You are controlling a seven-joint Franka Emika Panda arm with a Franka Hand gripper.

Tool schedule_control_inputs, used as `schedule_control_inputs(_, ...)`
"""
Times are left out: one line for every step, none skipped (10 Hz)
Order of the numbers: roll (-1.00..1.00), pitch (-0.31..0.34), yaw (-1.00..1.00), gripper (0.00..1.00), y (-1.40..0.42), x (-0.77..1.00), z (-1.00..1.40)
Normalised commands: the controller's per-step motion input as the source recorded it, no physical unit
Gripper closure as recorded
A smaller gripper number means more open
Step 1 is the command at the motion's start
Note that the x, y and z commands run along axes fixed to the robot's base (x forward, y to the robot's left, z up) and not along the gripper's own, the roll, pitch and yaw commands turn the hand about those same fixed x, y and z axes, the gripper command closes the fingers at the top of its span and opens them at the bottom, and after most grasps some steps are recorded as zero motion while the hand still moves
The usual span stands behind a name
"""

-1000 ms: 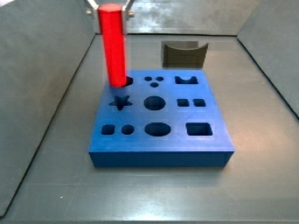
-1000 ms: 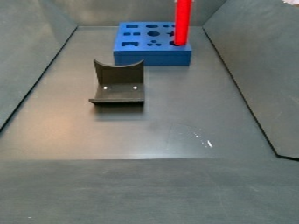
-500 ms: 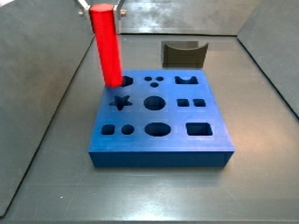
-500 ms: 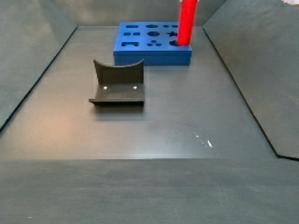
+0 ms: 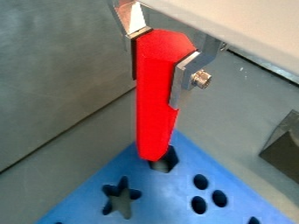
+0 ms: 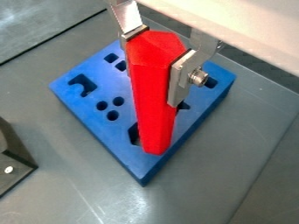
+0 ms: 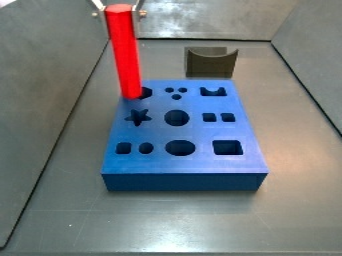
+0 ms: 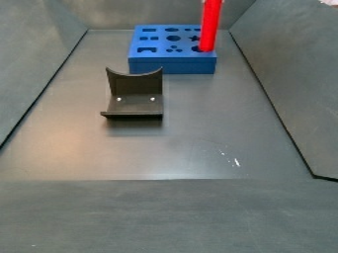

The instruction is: Insert the hexagon object.

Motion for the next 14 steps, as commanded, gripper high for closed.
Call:
schedule_control_inputs(0.04,0.046,0.00,1.00,0.07,0.56,-0.54)
schedule_control_inputs(0.00,0.004,0.00,1.00,0.05,0.47,-0.58)
schedule_control_inputs(-0.03,0.001,0.00,1.00,0.00,0.31,-0.53)
schedule_control_inputs(-0.06,0.000,0.00,1.00,0.00,0.28,-0.53)
schedule_control_inputs(-0.08,0.000,0.00,1.00,-0.01,0.21,-0.54)
schedule_control_inputs(-0.11,0.000,0.00,1.00,-0.02,0.03,-0.46)
schedule_control_inputs(-0.16,-0.011,0.00,1.00,-0.06,-0.08,-0.32)
schedule_control_inputs(-0.11,-0.013,0.04,1.00,-0.12,-0.09,-0.23)
schedule_control_inputs(-0.09,-0.026,0.04,1.00,-0.12,-0.09,-0.21)
schedule_control_inputs(-0.10,-0.043,0.05,1.00,-0.05,-0.09,-0.18)
schedule_control_inputs(-0.13,-0.046,0.01,1.00,0.00,-0.06,-0.20)
schedule_control_inputs(-0.06,-0.060,0.00,1.00,0.00,0.00,-0.53)
schedule_control_inputs(0.00,-0.136,0.00,1.00,0.00,0.00,-0.91)
schedule_control_inputs(0.04,-0.154,0.00,1.00,0.00,0.00,-0.96)
